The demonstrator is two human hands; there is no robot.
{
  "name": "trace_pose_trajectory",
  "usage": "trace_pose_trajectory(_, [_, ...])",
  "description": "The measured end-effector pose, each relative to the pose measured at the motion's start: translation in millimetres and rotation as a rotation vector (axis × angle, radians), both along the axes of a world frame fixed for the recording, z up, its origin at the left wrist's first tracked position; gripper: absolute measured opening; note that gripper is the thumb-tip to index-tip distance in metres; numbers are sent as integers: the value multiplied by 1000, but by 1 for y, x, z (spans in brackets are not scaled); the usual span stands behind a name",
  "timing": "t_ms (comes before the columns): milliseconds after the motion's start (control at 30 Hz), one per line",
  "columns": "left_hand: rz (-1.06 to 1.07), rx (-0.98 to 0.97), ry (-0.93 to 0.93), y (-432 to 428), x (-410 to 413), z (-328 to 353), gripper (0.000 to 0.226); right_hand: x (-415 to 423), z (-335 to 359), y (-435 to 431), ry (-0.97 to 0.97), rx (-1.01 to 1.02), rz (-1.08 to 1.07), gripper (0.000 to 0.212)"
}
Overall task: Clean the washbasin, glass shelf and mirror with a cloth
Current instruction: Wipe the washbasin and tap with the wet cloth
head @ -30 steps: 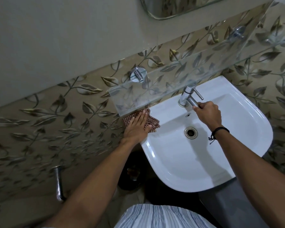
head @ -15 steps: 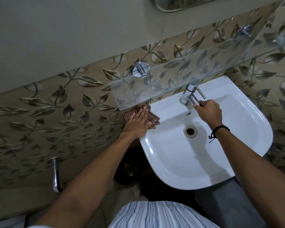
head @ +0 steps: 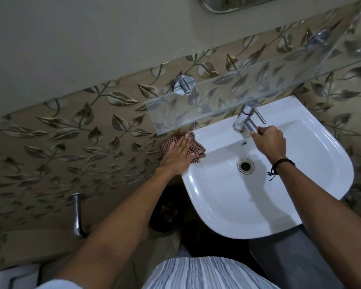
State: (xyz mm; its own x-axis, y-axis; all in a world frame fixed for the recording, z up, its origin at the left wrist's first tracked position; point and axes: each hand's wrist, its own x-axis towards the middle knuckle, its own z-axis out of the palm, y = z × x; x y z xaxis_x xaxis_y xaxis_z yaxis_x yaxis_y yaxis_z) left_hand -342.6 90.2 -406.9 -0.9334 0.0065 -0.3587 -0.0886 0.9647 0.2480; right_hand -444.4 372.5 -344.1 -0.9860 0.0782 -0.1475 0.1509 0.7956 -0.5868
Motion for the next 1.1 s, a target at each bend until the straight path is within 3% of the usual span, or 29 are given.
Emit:
trace_pose_trajectory(167, [-5, 18, 20, -12, -1, -4, 67, 1, 5, 2, -24, -4, 4, 28])
trace_pose_trajectory(467, [287, 190, 74, 19, 29, -8, 64, 1, 10, 1, -49, -11, 13, 25])
trace_pose_trajectory(700, [193, 102, -6, 8, 19, 3, 66, 4, 14, 3, -59, -30, 27, 34])
trace_pose_trajectory(900, [185, 80, 13, 37, 59, -5, 65, 5, 17, 3, -61, -21, 36, 37])
trace_pose_trajectory(1100, [166, 10, -48, 18, 22, -1, 68, 5, 17, 0, -70, -16, 11, 40])
